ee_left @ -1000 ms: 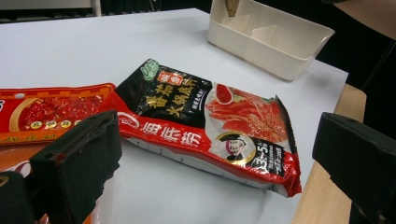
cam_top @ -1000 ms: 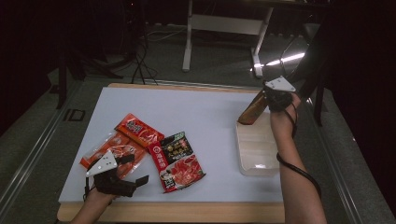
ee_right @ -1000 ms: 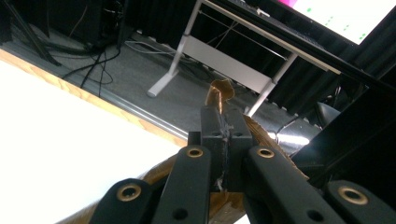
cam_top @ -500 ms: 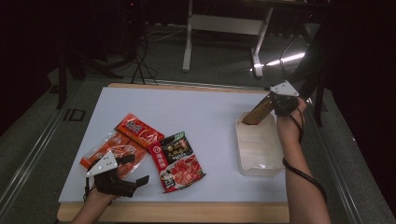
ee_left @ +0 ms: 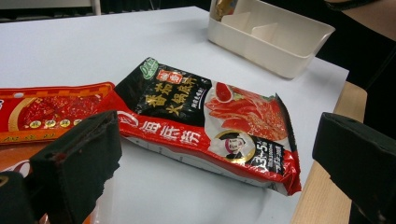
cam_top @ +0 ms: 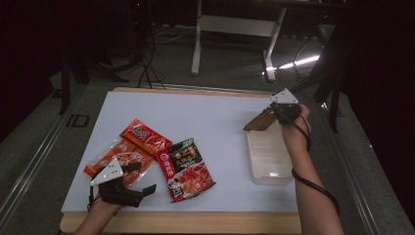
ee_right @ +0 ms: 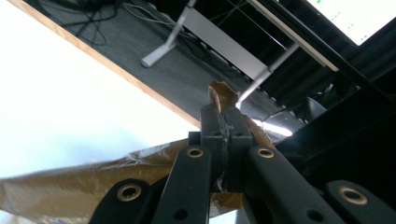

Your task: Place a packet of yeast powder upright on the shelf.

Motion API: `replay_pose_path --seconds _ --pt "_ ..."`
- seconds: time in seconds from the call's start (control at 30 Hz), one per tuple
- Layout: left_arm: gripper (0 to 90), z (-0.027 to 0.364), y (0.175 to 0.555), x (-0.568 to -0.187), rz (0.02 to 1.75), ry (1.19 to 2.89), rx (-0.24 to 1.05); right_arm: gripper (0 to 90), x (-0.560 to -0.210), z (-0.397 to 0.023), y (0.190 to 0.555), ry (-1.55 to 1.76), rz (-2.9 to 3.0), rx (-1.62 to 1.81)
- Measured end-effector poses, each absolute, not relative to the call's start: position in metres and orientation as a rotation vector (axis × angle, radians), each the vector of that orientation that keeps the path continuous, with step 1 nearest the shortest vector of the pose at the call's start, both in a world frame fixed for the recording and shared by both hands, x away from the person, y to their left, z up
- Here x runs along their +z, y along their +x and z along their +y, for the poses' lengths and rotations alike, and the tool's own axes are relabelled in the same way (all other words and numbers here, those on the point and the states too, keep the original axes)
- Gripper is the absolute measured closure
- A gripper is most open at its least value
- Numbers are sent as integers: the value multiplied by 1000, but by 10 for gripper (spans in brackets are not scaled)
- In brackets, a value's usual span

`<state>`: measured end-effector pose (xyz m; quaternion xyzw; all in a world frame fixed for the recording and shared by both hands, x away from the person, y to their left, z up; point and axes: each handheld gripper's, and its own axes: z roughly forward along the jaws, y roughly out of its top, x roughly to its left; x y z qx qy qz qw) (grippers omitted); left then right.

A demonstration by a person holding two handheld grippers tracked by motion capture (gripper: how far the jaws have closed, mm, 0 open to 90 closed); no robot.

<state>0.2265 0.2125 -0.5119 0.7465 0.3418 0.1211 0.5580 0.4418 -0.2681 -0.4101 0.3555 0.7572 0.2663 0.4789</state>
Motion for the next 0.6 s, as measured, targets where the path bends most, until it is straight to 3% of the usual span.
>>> replay_pose_path --seconds 0.4,0.6 --pt "18 212 227 -512 809 1759 284 900 -405 -297 443 941 1784 636" --pt "18 212 227 -512 807 1761 284 900 -410 -281 442 860 1840 603"
